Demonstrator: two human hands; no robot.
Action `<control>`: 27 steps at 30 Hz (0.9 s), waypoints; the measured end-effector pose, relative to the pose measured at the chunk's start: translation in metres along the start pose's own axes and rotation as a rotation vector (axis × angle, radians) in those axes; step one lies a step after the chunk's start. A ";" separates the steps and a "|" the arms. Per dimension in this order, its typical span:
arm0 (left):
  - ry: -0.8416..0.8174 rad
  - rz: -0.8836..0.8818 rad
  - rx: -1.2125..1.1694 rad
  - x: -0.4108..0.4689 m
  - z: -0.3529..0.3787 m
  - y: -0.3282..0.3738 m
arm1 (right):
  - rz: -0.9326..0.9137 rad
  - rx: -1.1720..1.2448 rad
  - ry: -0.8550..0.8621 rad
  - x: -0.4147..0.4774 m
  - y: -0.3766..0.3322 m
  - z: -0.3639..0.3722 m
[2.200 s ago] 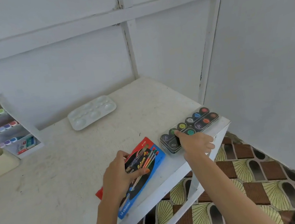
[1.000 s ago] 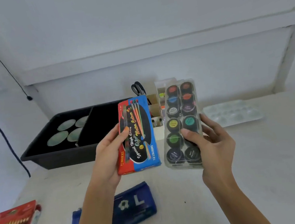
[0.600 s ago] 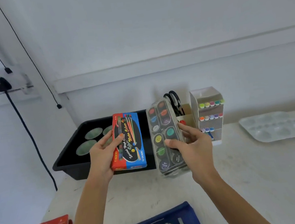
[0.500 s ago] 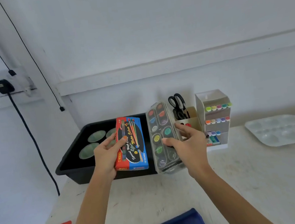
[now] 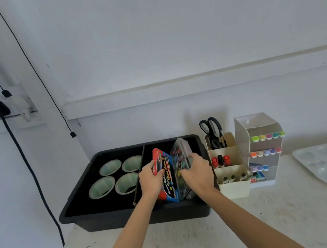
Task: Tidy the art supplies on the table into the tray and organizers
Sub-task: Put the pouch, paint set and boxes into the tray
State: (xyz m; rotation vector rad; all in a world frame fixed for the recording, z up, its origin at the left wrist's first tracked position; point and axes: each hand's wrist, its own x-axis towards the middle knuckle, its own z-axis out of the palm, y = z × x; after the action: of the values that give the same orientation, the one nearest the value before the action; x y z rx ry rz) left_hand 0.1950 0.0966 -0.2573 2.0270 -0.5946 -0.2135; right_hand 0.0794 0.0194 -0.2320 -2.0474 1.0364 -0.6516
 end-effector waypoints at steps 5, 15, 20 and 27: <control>-0.064 -0.094 0.116 0.005 0.010 -0.013 | -0.010 -0.156 -0.160 0.008 0.012 0.015; -0.293 -0.177 0.681 0.009 0.020 -0.015 | 0.049 -0.411 -0.406 0.015 0.016 0.023; -0.407 -0.070 0.843 0.009 0.029 -0.020 | -0.099 -0.528 -0.358 0.014 0.019 0.026; -0.578 -0.032 0.795 0.017 0.029 -0.027 | -0.166 -0.604 -0.495 0.016 0.020 0.039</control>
State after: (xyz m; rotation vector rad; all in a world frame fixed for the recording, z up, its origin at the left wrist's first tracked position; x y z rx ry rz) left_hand 0.2072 0.0773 -0.2931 2.7543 -1.1371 -0.6825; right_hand 0.1062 0.0133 -0.2696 -2.6447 0.8275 0.1336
